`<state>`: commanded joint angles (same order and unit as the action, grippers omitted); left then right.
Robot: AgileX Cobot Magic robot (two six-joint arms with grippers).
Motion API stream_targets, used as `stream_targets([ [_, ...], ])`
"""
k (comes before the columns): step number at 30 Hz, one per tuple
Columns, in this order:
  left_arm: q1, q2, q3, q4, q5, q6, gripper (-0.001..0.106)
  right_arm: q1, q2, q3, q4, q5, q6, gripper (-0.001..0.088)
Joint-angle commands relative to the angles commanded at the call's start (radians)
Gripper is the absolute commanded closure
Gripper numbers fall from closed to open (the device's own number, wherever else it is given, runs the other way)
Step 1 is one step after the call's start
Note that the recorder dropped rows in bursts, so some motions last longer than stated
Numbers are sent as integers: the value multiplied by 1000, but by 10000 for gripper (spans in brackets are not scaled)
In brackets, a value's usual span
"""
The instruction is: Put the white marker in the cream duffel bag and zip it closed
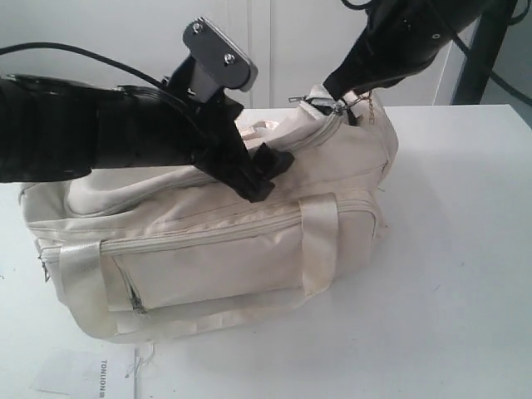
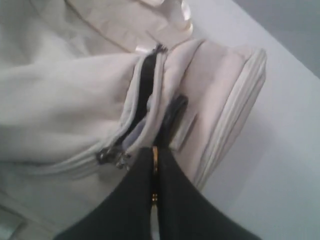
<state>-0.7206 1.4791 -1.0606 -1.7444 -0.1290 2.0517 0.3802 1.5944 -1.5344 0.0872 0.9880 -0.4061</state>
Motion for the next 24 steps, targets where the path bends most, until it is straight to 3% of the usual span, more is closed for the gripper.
stream_targets([
  [4,0,-55,2,0,153,-105,194,0,14,0,252,19,-185,868],
  [8,-2,-66,30,0,336,-136,214,0,10,0,269,-47,-227,868],
  [12,-3,-64,93,0,306,-216,347,-2,10,0,149,-151,-201,868],
  [17,-16,-58,143,0,303,-235,359,-2,10,0,95,-267,-158,868],
  [20,-58,-35,148,0,299,-225,359,-2,14,0,95,-286,-158,868],
  [24,-146,-4,129,0,85,-187,359,-2,14,0,98,-277,-158,868],
])
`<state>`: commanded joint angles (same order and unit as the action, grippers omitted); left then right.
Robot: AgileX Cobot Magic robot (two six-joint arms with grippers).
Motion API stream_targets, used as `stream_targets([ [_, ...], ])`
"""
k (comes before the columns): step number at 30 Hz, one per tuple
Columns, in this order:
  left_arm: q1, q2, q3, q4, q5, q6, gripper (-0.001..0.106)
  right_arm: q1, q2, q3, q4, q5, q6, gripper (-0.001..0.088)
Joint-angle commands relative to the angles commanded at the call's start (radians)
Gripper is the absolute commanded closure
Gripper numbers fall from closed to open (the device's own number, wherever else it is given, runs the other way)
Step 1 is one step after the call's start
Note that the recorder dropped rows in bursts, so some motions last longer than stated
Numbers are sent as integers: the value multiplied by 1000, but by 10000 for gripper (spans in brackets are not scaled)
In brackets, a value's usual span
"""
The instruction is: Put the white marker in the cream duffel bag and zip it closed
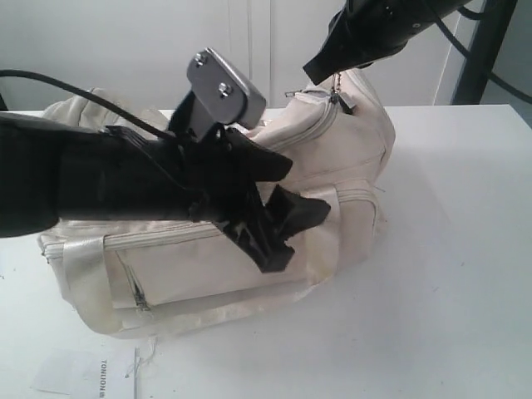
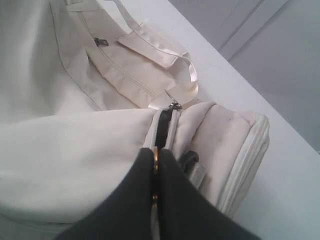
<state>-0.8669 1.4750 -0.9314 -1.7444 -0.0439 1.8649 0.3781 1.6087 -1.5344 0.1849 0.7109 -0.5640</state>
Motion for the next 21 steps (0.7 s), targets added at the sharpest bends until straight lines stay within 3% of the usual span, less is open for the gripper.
stream_targets([
  [2,-29,14,-8,0,-86,0,359,0,0,0,2,15,0,868],
  [4,-46,21,-14,3,-69,0,359,0,0,0,2,29,0,868],
  [6,-69,34,-27,79,-55,0,359,0,0,0,2,40,0,868],
  [10,-123,63,-71,277,-151,0,359,0,0,0,2,51,0,868],
  [21,-129,172,-81,511,-280,-9,359,0,0,0,2,65,0,868],
])
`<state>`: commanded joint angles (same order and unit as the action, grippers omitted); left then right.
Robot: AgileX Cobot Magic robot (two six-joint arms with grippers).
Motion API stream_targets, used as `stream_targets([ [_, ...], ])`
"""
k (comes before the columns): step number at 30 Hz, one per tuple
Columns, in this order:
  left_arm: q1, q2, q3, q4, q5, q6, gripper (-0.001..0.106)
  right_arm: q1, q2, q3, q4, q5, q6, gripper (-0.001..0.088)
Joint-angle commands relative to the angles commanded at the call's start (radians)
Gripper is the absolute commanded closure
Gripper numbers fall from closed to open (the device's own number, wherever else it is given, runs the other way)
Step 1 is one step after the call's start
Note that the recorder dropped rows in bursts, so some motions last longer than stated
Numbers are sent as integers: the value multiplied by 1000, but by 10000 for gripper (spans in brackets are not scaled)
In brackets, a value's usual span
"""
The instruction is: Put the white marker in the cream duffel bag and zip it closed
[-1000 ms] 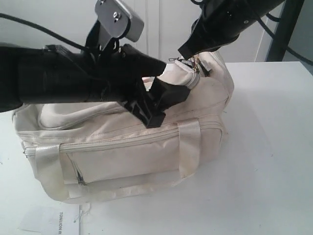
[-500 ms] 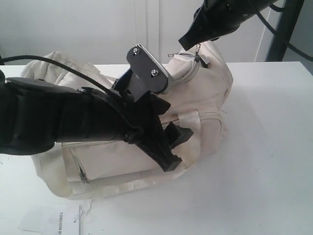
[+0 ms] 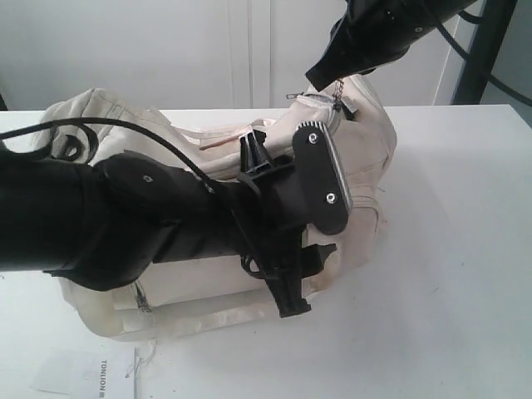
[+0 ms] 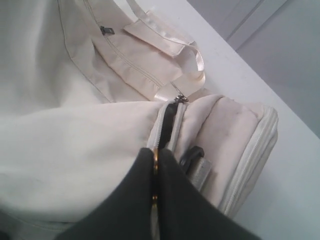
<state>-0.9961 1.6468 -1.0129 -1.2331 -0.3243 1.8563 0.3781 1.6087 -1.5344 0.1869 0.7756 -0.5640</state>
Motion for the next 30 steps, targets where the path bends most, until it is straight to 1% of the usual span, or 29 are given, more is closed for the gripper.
stream_targets([
  [2,-3,13,-1,2,-64,-2,359,0,0,0,0,0,0,868],
  [4,-3,25,-1,5,-74,-2,380,0,0,0,0,0,0,868],
  [6,-3,37,-1,23,-76,-2,449,0,0,0,0,-2,0,868],
  [8,-3,52,-3,31,-95,-7,551,0,0,0,0,-2,0,868],
  [9,-3,57,-2,31,-95,-9,631,0,0,0,-2,-2,0,868],
  [11,-5,59,0,13,-94,-11,835,0,0,0,-2,-2,0,868],
  [12,-5,59,0,3,-94,-11,970,0,0,0,-2,-2,0,868],
  [13,-7,55,0,-3,-94,-11,1047,0,0,0,-2,-10,0,868],
  [18,-44,39,2,-33,-121,-11,1053,0,2,0,-4,-76,-11,868],
  [21,-80,34,2,-33,-121,-11,1053,0,8,0,-4,-111,-11,868],
  [26,-137,34,2,-33,-160,-11,1053,0,39,0,-4,-165,-11,868],
  [30,-157,34,2,-33,-184,-11,1053,0,56,0,-4,-234,-11,868],
])
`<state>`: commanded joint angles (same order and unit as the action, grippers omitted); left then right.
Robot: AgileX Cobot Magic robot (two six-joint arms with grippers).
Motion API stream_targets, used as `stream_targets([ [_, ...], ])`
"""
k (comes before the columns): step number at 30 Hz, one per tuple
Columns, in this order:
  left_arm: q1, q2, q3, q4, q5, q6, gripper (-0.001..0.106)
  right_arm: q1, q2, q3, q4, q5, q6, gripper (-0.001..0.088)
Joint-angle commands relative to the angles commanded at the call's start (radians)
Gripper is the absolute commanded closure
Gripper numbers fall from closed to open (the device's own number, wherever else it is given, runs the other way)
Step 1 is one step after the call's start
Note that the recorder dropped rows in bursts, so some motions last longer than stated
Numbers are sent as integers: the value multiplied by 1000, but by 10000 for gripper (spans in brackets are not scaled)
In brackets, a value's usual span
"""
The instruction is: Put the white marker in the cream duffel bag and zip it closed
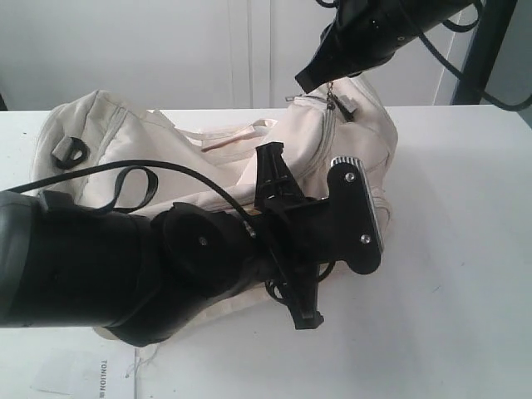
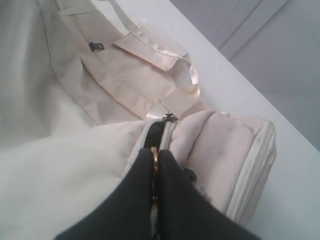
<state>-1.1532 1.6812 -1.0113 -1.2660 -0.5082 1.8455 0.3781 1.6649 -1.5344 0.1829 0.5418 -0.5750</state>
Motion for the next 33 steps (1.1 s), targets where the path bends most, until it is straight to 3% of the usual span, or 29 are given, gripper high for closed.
stream_targets([
  [15,1,0,2,-41,7,0,1053,0,101,0,0,-177,0,868],
  [33,1,0,2,-43,8,-14,1053,0,186,-50,0,-235,0,868],
])
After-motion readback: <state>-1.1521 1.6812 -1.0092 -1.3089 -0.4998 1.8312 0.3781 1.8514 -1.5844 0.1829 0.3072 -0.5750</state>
